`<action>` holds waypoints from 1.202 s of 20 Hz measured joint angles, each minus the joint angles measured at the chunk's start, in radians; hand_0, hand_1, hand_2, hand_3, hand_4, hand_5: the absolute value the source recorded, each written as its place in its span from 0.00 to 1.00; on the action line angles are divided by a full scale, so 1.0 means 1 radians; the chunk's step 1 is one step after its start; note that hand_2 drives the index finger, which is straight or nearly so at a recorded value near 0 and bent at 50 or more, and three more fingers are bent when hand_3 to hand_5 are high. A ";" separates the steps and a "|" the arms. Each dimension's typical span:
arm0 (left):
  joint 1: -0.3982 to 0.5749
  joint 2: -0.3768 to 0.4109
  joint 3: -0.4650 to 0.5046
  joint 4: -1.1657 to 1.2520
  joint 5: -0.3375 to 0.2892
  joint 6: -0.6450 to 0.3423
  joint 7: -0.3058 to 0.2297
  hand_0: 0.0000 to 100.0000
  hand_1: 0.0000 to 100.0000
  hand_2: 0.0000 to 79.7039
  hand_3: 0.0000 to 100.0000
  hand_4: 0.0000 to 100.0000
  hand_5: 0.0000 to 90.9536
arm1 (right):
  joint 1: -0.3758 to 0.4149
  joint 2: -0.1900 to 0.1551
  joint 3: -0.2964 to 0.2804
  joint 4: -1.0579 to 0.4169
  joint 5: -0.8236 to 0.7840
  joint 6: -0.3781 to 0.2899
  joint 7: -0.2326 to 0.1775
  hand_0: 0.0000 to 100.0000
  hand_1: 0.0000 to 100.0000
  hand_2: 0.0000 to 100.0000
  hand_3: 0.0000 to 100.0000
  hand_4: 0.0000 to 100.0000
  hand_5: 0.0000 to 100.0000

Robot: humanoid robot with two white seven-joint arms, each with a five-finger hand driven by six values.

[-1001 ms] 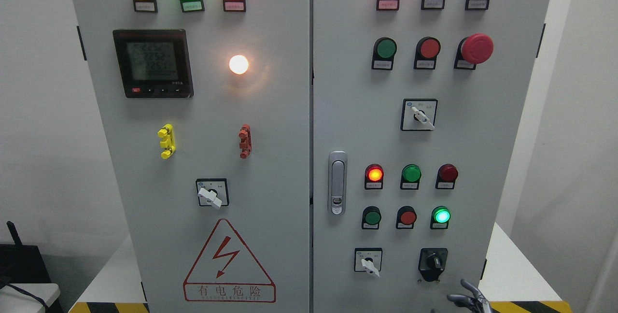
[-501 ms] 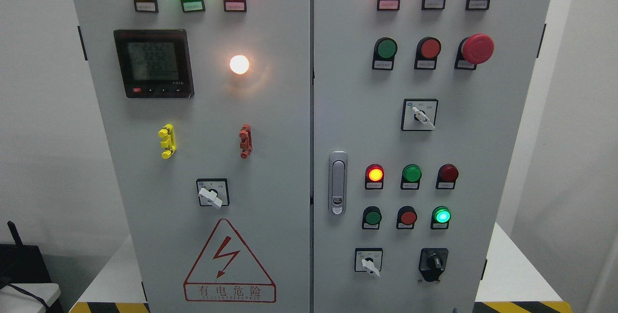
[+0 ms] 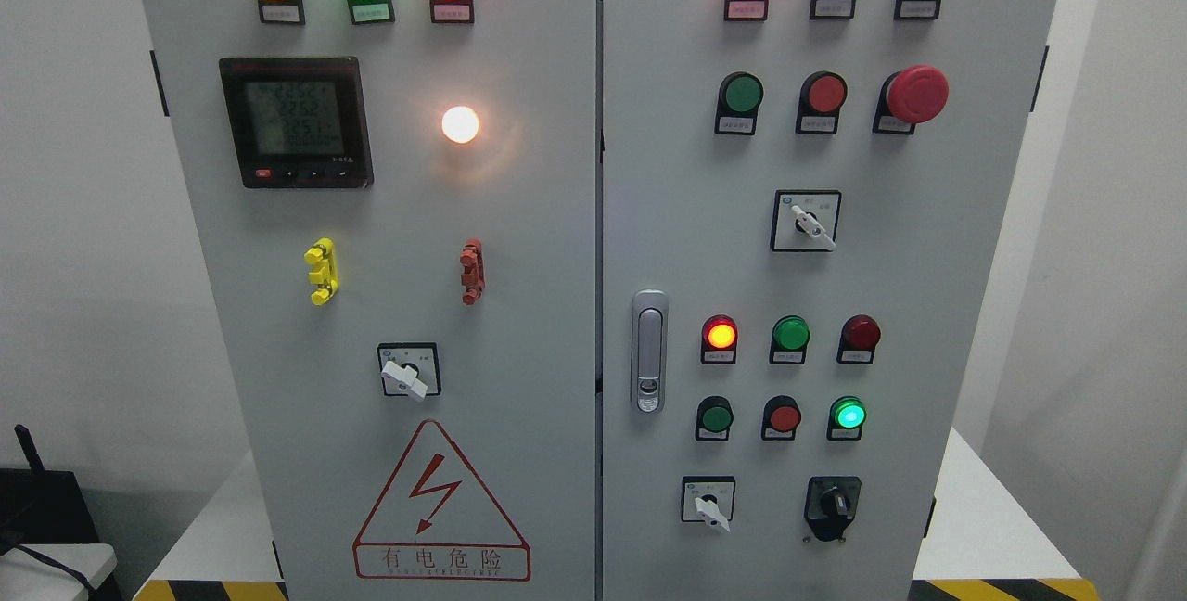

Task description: Trip black knob to open circuit

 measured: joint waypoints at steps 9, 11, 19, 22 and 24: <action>0.000 0.000 0.000 0.000 0.000 0.000 0.000 0.12 0.39 0.00 0.00 0.00 0.00 | 0.055 -0.025 0.009 -0.047 -0.060 -0.010 0.036 0.00 0.13 0.00 0.13 0.17 0.19; 0.000 0.000 0.000 0.000 0.000 0.000 0.000 0.12 0.39 0.00 0.00 0.00 0.00 | 0.058 -0.028 0.012 -0.053 -0.075 -0.010 0.045 0.00 0.12 0.00 0.13 0.17 0.19; 0.000 0.000 0.000 0.000 0.000 0.000 0.000 0.12 0.39 0.00 0.00 0.00 0.00 | 0.060 -0.037 0.020 -0.068 -0.121 -0.005 0.057 0.00 0.12 0.00 0.14 0.18 0.19; 0.000 0.000 0.000 0.000 0.000 0.000 0.000 0.12 0.39 0.00 0.00 0.00 0.00 | 0.060 -0.039 0.022 -0.071 -0.127 -0.005 0.057 0.00 0.12 0.00 0.15 0.18 0.19; 0.000 0.000 0.000 0.000 0.000 0.000 0.000 0.12 0.39 0.00 0.00 0.00 0.00 | 0.061 -0.040 0.023 -0.073 -0.130 -0.005 0.057 0.00 0.11 0.00 0.15 0.18 0.20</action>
